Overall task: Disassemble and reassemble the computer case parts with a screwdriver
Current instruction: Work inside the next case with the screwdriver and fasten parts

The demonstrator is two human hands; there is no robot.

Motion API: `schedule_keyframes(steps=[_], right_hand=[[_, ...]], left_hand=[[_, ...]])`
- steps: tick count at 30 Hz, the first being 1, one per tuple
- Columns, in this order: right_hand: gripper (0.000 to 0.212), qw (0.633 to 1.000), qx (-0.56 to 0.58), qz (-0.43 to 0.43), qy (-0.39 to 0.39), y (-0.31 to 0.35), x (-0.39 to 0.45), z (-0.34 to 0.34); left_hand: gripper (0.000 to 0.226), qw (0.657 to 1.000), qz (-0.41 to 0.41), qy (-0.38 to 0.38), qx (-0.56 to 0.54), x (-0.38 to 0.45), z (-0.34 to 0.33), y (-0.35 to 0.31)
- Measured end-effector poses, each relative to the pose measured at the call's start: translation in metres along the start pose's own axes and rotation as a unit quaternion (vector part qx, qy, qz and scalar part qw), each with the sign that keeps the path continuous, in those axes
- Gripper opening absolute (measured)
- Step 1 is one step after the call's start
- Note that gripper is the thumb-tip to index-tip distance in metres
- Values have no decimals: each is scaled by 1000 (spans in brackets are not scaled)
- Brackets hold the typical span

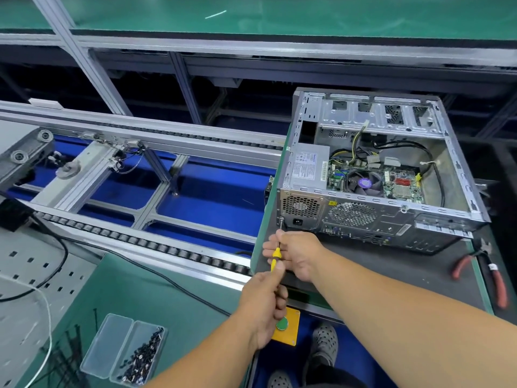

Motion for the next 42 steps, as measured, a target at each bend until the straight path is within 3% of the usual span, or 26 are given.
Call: schedule_keyframes(steps=[2, 4, 8, 11, 16, 19, 20, 22, 24, 25, 27, 28, 30, 31, 32, 33, 35, 36, 38, 40, 42], right_hand=[[26, 1000, 11, -1, 18, 1, -1, 3], [29, 1000, 2, -2, 31, 1, -3, 6], [24, 1000, -2, 12, 11, -1, -2, 6], [16, 1000, 3, 11, -11, -1, 1, 3], [20, 1000, 20, 5, -4, -2, 1, -1], [24, 1000, 6, 13, 1, -2, -2, 1], [25, 1000, 1, 18, 4, -2, -2, 1], [27, 1000, -7, 23, 4, -3, -3, 0], [26, 1000, -13, 22, -3, -3, -2, 0], [26, 1000, -14, 19, -6, -3, -1, 0], [26, 1000, -10, 17, -11, -2, -1, 0], [26, 1000, -5, 17, -13, -2, -1, 1], [26, 1000, -1, 19, -18, -3, -1, 2], [26, 1000, -2, 20, -19, -4, -1, 1], [26, 1000, -5, 20, -18, -3, -1, 1], [27, 1000, -9, 20, -15, -3, -1, 0], [28, 1000, -15, 17, -16, -2, -1, -2], [29, 1000, -18, 15, -19, -2, -2, -3], [29, 1000, -19, 13, -20, -2, -3, -4], [29, 1000, -14, 15, -20, -1, -4, -5], [28, 1000, -10, 16, -24, -1, -4, -4]], left_hand=[[42, 996, 47, 44, -68, -2, -3, 2], [37, 994, 50, 57, -85, -1, -3, 5], [10, 999, -30, -15, 27, 1, -2, 3], [21, 997, -41, -41, 42, 3, -2, 1], [43, 988, 72, 56, -128, -6, -9, 3], [38, 978, 87, 69, -179, -5, -7, 9], [33, 985, 70, 46, -148, -3, -5, 10], [20, 998, -8, -43, 34, 2, 2, 11], [15, 961, -90, -133, 224, 6, 8, 10], [17, 950, -115, -148, 251, 6, 9, 9], [25, 975, -96, -99, 176, 8, 8, 8], [28, 996, -40, -38, 64, 9, 5, 8], [34, 984, 65, 52, -160, 7, -3, 7], [35, 982, 65, 51, -172, 7, -3, 8], [34, 994, 34, 17, -101, 10, -1, 6], [34, 998, -18, -49, 43, 14, 5, 6], [26, 939, -131, -152, 280, 14, 9, 4], [23, 925, -156, -170, 301, 13, 9, 2], [24, 952, -152, -155, 213, 18, 15, 3], [29, 998, -25, -29, -43, 20, 13, 9], [40, 959, 99, 63, -257, 12, 2, 9]])
Point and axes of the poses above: each hand's wrist, its own x-axis towards the middle knuckle, its own z-axis out of the back of the hand, y = z × x, the point moved 3 cm from there along x, towards the middle knuckle, and after that the axes turned 5 degrees about y, right-handed, at the moved point
